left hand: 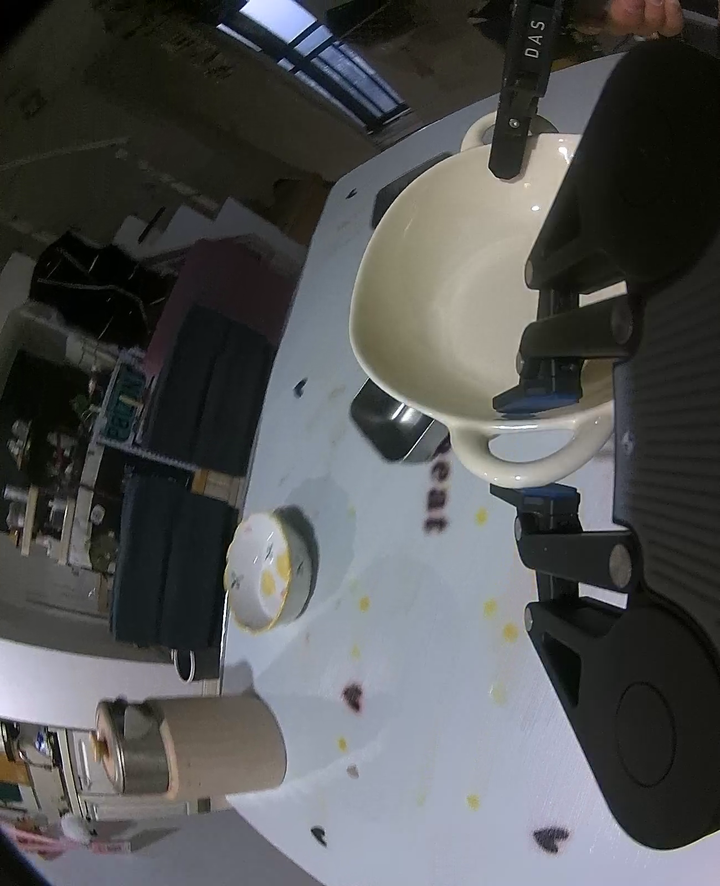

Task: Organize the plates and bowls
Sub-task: 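Lower the cream bowl onto the table beside the steel trays with both grippers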

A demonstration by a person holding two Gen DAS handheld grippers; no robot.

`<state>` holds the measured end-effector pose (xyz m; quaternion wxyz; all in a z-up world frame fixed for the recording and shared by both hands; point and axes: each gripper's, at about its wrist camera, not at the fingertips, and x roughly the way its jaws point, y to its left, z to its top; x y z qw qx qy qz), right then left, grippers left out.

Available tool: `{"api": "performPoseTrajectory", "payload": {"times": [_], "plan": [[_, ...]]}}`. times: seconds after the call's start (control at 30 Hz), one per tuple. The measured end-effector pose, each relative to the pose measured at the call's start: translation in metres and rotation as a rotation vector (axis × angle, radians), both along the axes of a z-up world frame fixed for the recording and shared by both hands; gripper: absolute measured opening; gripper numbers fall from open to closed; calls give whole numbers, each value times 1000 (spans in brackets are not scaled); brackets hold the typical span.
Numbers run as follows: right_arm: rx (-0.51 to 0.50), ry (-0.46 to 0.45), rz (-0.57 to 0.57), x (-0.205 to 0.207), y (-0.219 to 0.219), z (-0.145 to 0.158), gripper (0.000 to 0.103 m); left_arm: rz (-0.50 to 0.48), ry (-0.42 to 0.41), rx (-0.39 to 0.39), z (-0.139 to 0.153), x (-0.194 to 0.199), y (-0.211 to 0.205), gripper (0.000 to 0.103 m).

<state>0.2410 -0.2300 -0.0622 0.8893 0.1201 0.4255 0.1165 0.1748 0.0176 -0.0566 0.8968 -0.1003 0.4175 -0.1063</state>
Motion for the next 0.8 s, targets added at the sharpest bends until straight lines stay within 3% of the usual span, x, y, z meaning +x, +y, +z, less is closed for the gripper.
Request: {"api": "performPoseTrajectory", "payload": {"times": [0.37,0.8], "plan": [[-8,50,-68,-21,-36,-27,32,-54,47,7,-31,4,-34,27],[-82,130,-71,-16,-39,-45,32,-60,151,-37,-71,19,-38,28]]}}
